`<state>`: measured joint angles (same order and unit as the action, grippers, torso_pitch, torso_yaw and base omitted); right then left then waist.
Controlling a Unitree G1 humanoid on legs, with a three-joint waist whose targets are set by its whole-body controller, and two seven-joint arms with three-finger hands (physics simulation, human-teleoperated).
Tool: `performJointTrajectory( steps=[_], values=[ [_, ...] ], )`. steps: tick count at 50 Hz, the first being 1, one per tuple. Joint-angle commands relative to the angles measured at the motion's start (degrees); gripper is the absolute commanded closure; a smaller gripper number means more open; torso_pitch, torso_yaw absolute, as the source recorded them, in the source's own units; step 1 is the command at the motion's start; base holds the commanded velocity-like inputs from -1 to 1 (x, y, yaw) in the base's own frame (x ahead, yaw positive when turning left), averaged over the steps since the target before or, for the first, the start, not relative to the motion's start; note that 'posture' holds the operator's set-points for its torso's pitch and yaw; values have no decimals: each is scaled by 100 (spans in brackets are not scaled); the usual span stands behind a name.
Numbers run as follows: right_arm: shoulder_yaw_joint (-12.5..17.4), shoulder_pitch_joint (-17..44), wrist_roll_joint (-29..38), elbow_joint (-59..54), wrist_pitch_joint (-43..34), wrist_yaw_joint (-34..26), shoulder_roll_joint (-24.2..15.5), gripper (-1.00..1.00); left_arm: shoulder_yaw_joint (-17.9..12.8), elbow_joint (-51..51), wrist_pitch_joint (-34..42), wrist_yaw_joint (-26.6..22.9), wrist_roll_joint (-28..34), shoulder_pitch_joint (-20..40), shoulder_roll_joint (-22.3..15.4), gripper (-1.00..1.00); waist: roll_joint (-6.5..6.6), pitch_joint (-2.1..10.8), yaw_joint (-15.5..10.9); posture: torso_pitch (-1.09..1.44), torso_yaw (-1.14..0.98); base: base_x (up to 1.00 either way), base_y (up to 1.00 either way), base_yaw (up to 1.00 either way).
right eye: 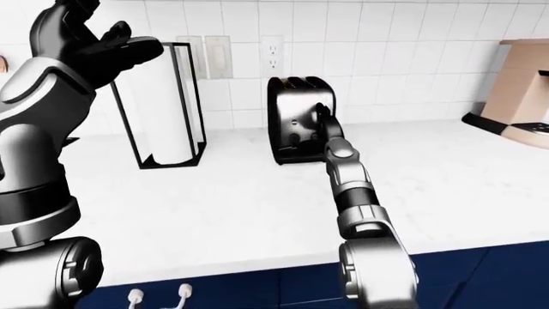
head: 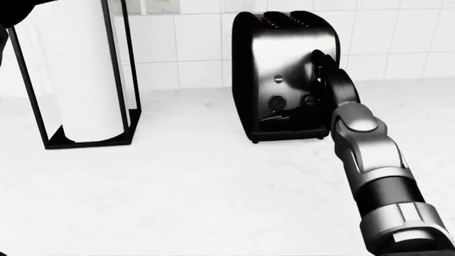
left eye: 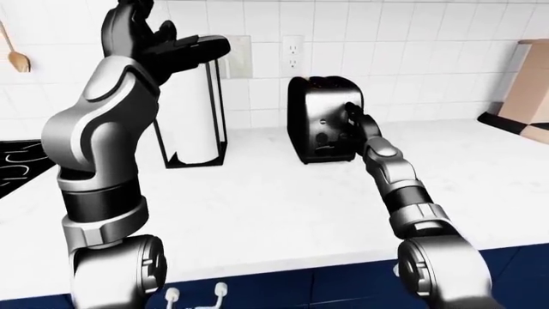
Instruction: Push down the lever of the toaster to turn it on.
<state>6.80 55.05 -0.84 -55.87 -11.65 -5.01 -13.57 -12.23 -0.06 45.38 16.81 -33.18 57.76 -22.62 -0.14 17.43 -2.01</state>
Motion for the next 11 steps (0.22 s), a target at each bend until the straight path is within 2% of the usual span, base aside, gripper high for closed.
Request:
performJointTrajectory(
  steps=[1, 11],
  values=[
    [-2, -22, 18, -229, -380, 2, -23, -100, -32, -112, -139, -10, -2, 196, -46, -100, 46, -39, 9, -43, 0, 0, 0, 0],
    [-7, -9, 4, -294, -334, -2, -32, -100, -25, -85, -177, -28, 16, 181, -42, -100, 46, -46, -20, -43, 0, 0, 0, 0]
  ],
)
